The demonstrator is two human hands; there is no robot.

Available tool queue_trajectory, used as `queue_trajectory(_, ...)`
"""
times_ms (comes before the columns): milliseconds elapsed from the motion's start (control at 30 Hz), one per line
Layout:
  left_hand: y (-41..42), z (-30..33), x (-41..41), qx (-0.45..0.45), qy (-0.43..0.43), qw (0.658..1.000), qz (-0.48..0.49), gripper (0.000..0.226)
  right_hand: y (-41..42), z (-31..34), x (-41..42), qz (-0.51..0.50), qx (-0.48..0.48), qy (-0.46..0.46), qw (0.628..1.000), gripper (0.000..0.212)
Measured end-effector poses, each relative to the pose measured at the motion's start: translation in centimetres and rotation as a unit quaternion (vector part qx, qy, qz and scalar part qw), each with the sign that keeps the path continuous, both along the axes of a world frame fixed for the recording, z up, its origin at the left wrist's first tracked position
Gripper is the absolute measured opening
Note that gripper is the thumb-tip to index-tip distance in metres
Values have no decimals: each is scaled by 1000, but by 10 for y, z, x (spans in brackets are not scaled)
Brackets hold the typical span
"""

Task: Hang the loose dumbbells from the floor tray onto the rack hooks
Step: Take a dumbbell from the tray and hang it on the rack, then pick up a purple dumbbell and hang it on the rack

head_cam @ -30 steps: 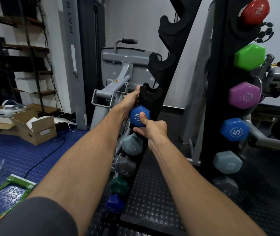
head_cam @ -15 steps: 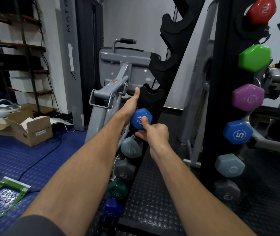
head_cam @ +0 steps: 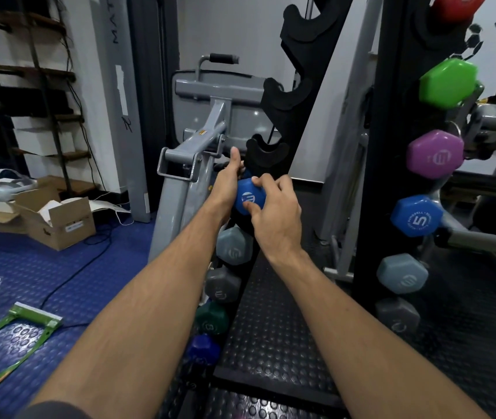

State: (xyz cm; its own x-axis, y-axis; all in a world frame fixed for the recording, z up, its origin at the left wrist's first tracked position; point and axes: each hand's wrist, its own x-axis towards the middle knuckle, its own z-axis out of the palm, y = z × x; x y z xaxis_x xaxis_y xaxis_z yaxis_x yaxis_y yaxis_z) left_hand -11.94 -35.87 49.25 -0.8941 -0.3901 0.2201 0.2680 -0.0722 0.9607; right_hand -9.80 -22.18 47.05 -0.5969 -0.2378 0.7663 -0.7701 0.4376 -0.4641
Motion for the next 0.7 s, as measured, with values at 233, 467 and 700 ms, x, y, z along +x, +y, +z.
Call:
queue_trajectory(233, 28, -39, 46, -32, 57, 984, 167, 47, 30, -15, 0, 41, -18, -11, 999, 51)
queue_trajectory(467, 89, -129, 95, -91, 73, 936, 333, 46, 65, -100, 13, 34, -22, -85, 996, 34)
queue_trajectory(700, 125, -242, 113, -86, -20, 931, 353, 27, 89, -221, 14, 47, 134, -292, 946, 39)
